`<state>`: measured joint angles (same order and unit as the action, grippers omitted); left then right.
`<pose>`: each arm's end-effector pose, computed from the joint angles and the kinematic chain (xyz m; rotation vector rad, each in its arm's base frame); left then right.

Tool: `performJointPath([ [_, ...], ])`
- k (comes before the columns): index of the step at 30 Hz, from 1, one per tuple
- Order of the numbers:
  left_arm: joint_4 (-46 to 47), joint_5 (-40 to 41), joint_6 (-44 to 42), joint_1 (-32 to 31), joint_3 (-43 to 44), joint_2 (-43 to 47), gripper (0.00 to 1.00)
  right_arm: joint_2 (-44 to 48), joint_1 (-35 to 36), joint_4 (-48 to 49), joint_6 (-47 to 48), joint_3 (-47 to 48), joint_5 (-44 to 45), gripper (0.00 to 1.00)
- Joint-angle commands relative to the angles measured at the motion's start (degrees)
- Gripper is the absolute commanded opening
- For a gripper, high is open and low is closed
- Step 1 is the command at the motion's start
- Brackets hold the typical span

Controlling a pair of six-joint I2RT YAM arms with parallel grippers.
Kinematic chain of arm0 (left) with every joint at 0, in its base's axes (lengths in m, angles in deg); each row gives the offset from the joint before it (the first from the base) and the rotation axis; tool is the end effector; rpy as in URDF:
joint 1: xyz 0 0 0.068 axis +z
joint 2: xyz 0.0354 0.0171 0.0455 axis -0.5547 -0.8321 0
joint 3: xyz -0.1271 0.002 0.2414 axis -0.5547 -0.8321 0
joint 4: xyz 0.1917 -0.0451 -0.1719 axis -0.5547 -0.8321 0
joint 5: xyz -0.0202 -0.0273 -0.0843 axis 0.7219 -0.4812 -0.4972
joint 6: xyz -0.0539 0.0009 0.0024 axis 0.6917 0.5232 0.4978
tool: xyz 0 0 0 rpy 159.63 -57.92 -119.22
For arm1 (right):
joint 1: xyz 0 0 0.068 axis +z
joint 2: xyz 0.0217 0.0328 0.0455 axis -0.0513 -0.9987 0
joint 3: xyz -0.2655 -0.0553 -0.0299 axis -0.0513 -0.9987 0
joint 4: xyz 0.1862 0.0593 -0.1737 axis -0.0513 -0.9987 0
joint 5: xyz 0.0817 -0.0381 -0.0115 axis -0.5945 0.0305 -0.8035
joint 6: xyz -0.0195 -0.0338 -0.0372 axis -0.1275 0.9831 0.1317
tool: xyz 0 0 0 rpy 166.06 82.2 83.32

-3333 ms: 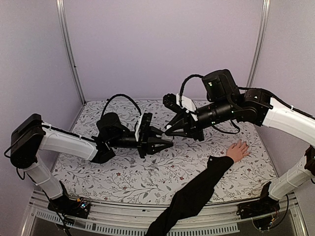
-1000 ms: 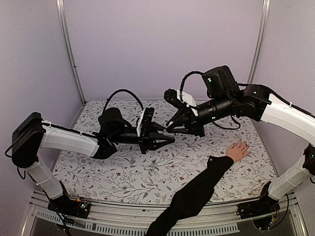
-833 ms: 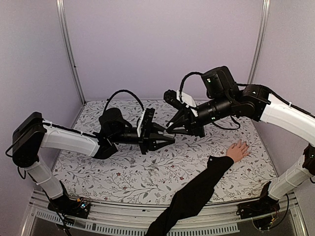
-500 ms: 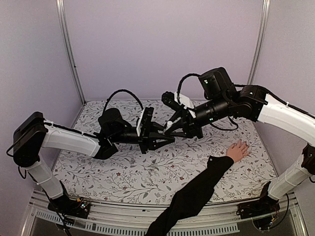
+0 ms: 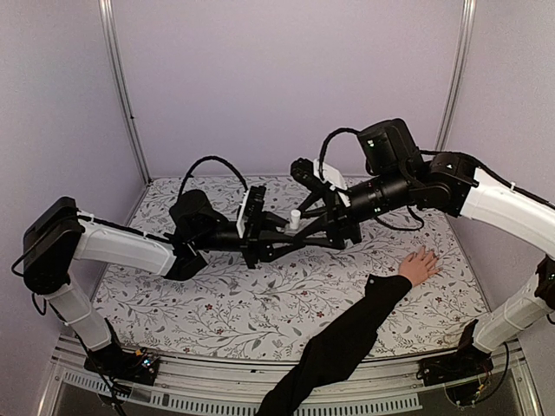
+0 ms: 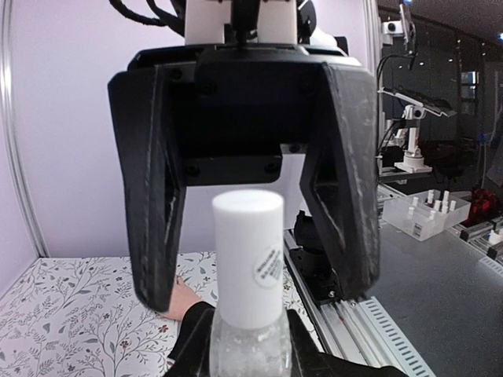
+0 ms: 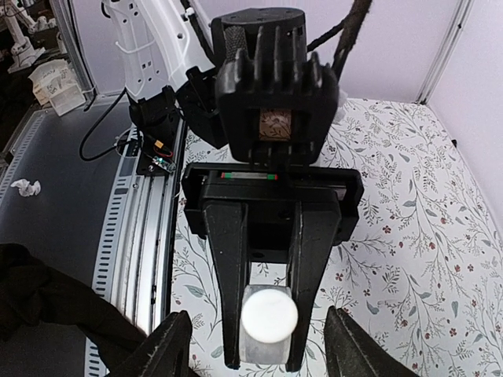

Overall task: Paint the nails
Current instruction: Close the nail polish bottle.

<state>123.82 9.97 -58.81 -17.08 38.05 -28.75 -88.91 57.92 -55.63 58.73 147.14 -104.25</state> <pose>0.2010 -0.2861 0.2595 1.1707 1.0258 -1.3588 0.1686 0.2687 0.3803 -1.5723 1.5571 0.8460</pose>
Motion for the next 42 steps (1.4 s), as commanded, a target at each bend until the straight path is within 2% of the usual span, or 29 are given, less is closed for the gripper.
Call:
performJointPath([
  [1,1.84,-3.31,0.07,0.77,-0.15,0.28,0.0,3.54,-0.74,3.38,-1.04,-1.38,-0.24,0.61],
  [8,0.42,-11.18,0.14,0.91,1.26,-0.35,0.0,5.65,-0.74,6.09,-0.05,-2.07,-4.03,0.61],
  [17,-0.83,-16.1,1.89,0.66,3.19,-1.51,0.0,3.38,-0.65,5.37,2.11,-0.23,-10.66,0.53],
  [33,1.0,-18.7,4.99,0.46,3.73,-2.29,0.0,1.15,1.35,4.65,4.58,0.01,-11.02,0.3],
  [38,0.97,-18.17,5.11,0.49,3.52,-2.04,0.0,1.28,1.54,5.39,4.67,-0.77,-10.33,0.18],
  [42,0.88,-17.42,5.08,0.65,3.23,-1.57,0.0,1.08,1.53,5.33,4.52,-1.02,-10.43,0.15],
])
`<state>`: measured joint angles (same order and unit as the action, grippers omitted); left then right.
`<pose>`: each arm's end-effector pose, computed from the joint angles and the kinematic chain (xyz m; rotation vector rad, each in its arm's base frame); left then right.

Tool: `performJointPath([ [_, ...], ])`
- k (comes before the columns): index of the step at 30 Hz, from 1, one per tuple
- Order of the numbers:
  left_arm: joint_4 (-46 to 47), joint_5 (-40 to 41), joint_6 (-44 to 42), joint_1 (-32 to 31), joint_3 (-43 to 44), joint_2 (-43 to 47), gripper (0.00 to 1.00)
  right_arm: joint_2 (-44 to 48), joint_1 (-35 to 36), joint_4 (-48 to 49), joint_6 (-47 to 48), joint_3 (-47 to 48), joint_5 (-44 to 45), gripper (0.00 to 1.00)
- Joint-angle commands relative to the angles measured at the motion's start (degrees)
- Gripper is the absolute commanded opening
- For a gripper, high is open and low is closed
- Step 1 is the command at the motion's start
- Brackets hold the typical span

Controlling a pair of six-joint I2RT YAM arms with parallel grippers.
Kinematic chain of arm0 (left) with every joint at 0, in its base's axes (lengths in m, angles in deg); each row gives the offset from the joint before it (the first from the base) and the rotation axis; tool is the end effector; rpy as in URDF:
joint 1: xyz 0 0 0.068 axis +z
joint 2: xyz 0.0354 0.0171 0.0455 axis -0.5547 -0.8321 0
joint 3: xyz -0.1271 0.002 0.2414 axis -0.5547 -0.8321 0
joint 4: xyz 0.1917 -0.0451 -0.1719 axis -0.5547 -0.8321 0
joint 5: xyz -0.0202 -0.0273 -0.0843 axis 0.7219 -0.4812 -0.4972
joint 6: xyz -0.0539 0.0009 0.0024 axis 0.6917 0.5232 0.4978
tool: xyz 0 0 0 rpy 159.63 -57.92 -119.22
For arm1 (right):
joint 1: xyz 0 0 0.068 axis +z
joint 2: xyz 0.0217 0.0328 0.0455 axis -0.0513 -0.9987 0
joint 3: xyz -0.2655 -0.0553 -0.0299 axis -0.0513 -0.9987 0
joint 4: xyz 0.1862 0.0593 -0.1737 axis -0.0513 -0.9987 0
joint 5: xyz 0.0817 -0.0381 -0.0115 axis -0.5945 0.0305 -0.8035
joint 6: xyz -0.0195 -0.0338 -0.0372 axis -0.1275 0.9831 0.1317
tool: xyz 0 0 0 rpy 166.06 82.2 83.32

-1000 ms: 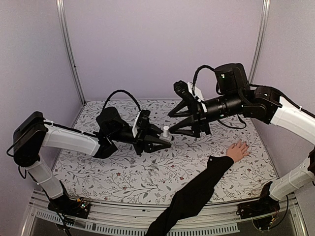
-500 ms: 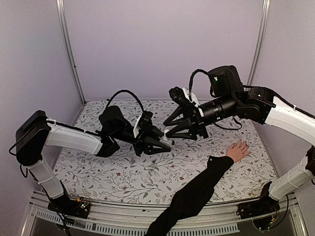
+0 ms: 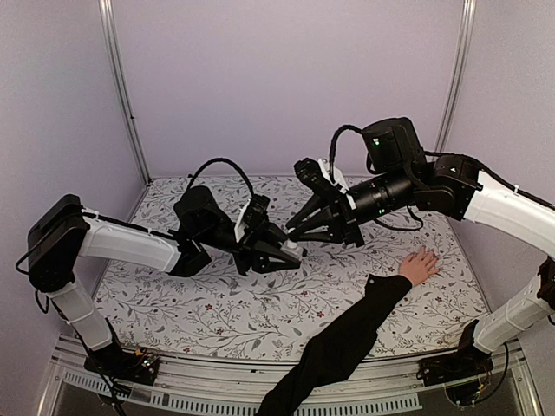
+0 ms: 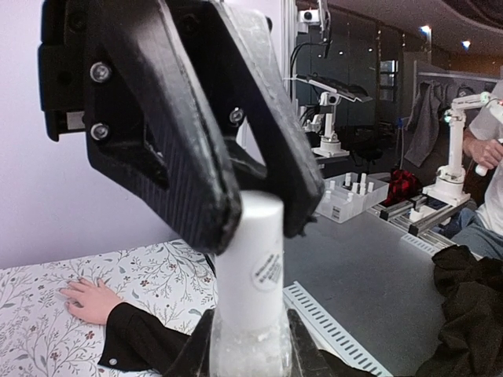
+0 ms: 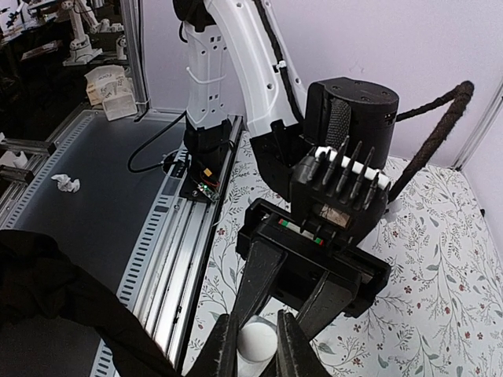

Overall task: Paint the nails
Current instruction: Close the nail polish bottle.

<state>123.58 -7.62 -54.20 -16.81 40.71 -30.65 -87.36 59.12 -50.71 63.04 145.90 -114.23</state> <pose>0.1986 -0.2907 0.2602 1.4056 0.9305 -1.5841 0.1556 0.2707 0.3904 -1.6623 1.3007 0.9944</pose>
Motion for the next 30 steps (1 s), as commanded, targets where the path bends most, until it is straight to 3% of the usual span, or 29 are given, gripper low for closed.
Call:
performJointPath([
  [1,1.12,0.39,0.42,0.47,0.46,0.42,0.0,-0.58,0.41,0.32,0.2,0.29,-0.62,0.14],
  [10,1.93,5.04,0.2,1.52,-0.83,2.05,0.0,-0.63,0.71,0.63,0.16,-0.83,3.08,0.09],
  [30,-0.29,27.68,-5.07,2.33,-2.64,6.02,0.0,-2.18,0.68,7.89,-7.12,-5.4,22.48,0.04],
])
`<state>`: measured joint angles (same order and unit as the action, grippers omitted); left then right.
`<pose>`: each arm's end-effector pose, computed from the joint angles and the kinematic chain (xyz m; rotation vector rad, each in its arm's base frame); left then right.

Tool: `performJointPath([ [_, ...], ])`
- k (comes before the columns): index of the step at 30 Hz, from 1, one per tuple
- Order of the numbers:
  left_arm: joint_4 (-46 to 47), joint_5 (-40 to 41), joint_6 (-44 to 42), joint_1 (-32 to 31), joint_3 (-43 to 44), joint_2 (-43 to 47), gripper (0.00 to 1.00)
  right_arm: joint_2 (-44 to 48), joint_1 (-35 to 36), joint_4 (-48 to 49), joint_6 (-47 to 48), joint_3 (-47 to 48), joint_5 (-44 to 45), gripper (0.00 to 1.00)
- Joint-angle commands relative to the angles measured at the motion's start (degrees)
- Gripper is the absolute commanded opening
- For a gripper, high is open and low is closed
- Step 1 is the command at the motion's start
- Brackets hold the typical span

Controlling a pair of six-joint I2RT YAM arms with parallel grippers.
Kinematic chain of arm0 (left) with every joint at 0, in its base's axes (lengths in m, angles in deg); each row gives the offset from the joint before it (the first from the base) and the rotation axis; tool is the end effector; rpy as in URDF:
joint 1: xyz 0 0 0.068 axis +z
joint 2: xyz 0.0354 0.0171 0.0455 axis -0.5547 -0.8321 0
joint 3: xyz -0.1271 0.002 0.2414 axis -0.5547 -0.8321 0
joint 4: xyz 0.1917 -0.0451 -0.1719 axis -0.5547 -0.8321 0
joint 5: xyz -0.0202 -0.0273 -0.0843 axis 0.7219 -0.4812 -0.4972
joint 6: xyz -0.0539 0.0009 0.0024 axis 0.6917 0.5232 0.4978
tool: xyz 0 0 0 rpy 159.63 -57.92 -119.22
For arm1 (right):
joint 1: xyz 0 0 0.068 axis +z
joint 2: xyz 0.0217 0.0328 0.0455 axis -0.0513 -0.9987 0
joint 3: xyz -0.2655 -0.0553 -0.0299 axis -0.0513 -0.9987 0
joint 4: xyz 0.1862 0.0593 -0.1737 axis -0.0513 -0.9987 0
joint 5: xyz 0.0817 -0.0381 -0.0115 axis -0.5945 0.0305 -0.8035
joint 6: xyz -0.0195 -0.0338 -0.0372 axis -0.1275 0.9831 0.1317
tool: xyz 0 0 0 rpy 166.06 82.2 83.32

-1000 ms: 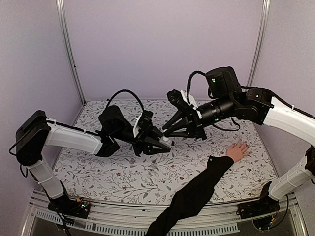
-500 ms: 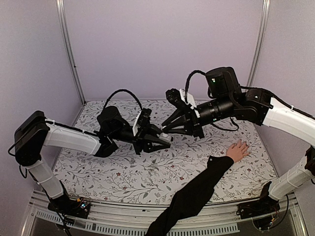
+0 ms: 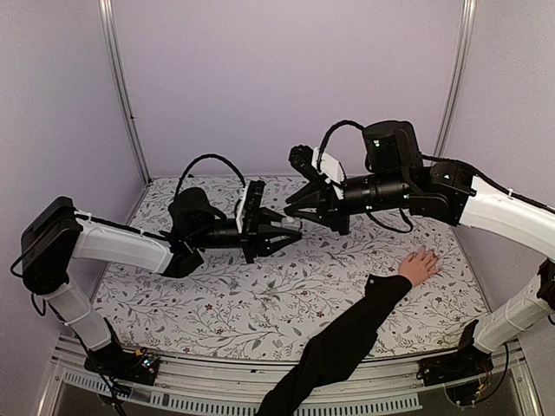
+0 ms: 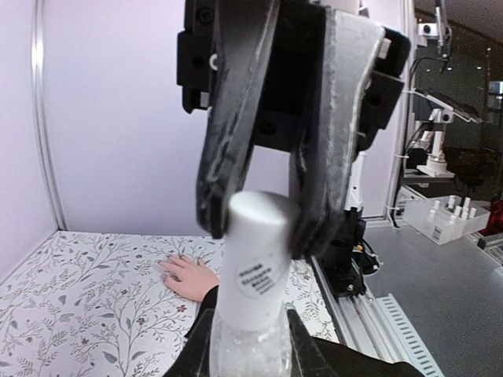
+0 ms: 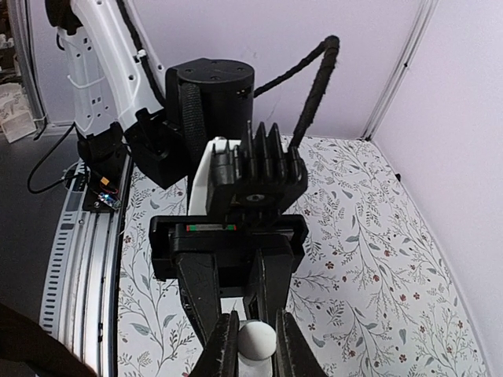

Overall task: Paint the nails
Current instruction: Close the nail polish bottle.

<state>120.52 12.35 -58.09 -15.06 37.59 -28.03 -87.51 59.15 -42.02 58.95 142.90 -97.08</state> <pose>0.2114 -0.2777 0.2557 1.1173 1.1249 -1.3241 0.1704 0.2763 0.3839 -1.4390 1.4240 0.7347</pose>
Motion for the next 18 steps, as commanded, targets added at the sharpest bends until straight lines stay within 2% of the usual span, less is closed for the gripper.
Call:
performJointPath([
  [1,2.68,8.67,-1.21,0.59,0.52,3.46,0.0,-2.12,0.66,-0.32,-3.66,-2.59,5.97,0.04],
  [7,1.63,13.92,-1.41,0.76,1.06,2.94,0.0,-3.12,0.66,1.94,-6.17,-2.45,10.23,0.08],
  [10,-0.07,10.96,-2.69,1.31,1.62,2.66,0.0,-2.81,0.66,2.59,-6.44,-2.23,9.6,0.15],
  [14,-4.05,2.4,-5.07,3.11,2.32,3.36,0.0,-0.9,0.45,2.99,-5.56,-1.88,8.85,0.32],
  [18,-5.04,-2.88,-5.26,3.72,2.34,3.56,0.0,1.91,0.23,4.16,-4.74,-1.7,5.24,0.54],
])
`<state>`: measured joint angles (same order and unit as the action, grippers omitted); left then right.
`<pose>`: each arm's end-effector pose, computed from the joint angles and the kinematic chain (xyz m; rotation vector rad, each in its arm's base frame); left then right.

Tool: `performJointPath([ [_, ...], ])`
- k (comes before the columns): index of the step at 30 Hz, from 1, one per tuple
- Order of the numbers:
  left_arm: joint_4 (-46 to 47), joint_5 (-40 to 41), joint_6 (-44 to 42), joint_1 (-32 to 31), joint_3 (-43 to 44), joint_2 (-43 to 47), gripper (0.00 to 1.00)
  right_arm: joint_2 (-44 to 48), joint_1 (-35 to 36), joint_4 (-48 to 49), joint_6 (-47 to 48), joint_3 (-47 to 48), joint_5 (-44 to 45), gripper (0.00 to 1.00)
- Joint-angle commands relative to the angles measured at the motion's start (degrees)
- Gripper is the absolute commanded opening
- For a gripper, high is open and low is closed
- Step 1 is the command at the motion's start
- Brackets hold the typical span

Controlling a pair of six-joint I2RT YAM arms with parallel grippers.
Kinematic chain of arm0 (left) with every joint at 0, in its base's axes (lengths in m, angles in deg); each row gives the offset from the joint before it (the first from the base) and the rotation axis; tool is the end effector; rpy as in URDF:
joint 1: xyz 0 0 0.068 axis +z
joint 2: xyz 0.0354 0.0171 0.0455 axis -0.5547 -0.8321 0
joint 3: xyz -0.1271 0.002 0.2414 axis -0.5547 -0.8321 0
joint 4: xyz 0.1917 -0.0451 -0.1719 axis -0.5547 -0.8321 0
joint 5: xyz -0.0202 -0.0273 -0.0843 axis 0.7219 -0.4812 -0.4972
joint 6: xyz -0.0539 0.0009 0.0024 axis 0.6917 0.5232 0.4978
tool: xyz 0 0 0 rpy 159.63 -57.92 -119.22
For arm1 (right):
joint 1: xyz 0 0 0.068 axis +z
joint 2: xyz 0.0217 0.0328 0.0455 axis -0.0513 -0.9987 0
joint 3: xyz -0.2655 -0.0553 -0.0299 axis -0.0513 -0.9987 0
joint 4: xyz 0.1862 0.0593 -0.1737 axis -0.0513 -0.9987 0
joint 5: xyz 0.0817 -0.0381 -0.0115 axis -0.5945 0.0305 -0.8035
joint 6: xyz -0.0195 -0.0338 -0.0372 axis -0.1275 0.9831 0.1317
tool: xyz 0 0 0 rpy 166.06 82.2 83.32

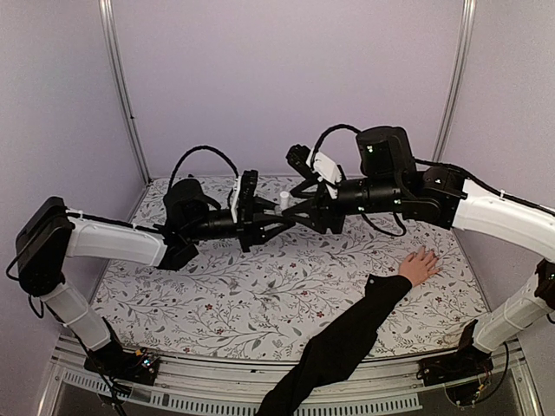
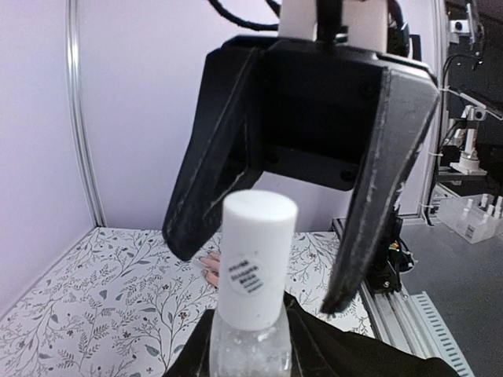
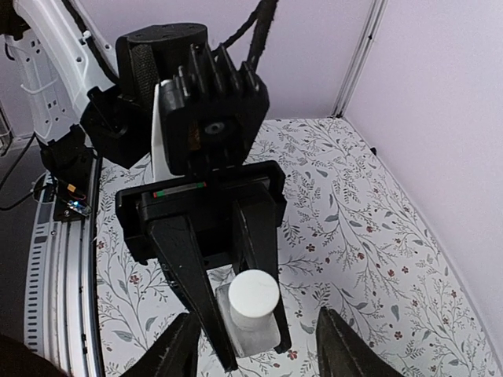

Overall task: Paint the nails
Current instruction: Close the nail polish bottle, then screw the nail polish bottle.

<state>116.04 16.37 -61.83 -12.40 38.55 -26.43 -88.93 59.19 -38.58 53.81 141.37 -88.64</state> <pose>0.2260 -0.2669 0.2626 1.0626 1.1649 -1.1970 0.1802 0.2823 0.3724 -1.2954 1.5454 0.6491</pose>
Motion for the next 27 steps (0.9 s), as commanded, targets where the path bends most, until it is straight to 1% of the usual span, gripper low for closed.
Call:
performJointPath([
  [1,-0.28,-8.04,-1.24,1.06,1.32,1.87,0.0,4.1,0.1,1.16,0.5,-0.17,-4.04,0.57],
  [3,0.82,-10.55,-0.32,1.08,1.13,1.55,0.0,5.45,-0.05,1.66,0.58,-0.25,-5.78,0.64],
  [4,1.37,-11.9,0.04,1.03,1.03,1.38,0.0,6.08,-0.16,1.67,0.82,-0.38,-6.7,0.66],
  [6,1.31,-14.69,0.34,1.08,1.22,1.2,0.0,7.1,-0.57,1.73,1.68,-0.91,-9.2,0.68],
  [8,0.21,-18.34,0.64,1.1,2.07,0.79,0.0,7.83,-1.35,1.45,2.61,-1.45,-14.33,0.69],
  [10,-1.35,-22.04,0.73,1.15,3.25,0.33,0.0,7.82,-1.69,0.08,3.97,-1.41,-19.32,0.69],
  [12,-1.46,-23.87,0.91,1.0,3.52,0.32,0.0,7.43,-1.73,-0.23,5.56,-1.55,-21.99,0.68],
  [18,-5.06,-26.7,-0.67,0.59,3.9,0.75,0.0,7.52,-1.64,1.57,9.25,-4.07,-24.42,0.69],
  [20,-6.43,-27.44,-1.61,0.11,4.08,0.79,0.0,7.22,-1.66,2.3,7.99,-4.0,-23.3,0.69],
  [24,-6.58,-28.87,-1.54,-0.76,4.13,0.47,0.0,5.37,-1.64,1.68,5.99,-2.38,-24.1,0.69],
  [27,-6.38,-29.39,-0.94,-1.38,4.63,-0.16,0.0,4.71,-1.62,1.85,6.22,-2.7,-26.26,0.67],
])
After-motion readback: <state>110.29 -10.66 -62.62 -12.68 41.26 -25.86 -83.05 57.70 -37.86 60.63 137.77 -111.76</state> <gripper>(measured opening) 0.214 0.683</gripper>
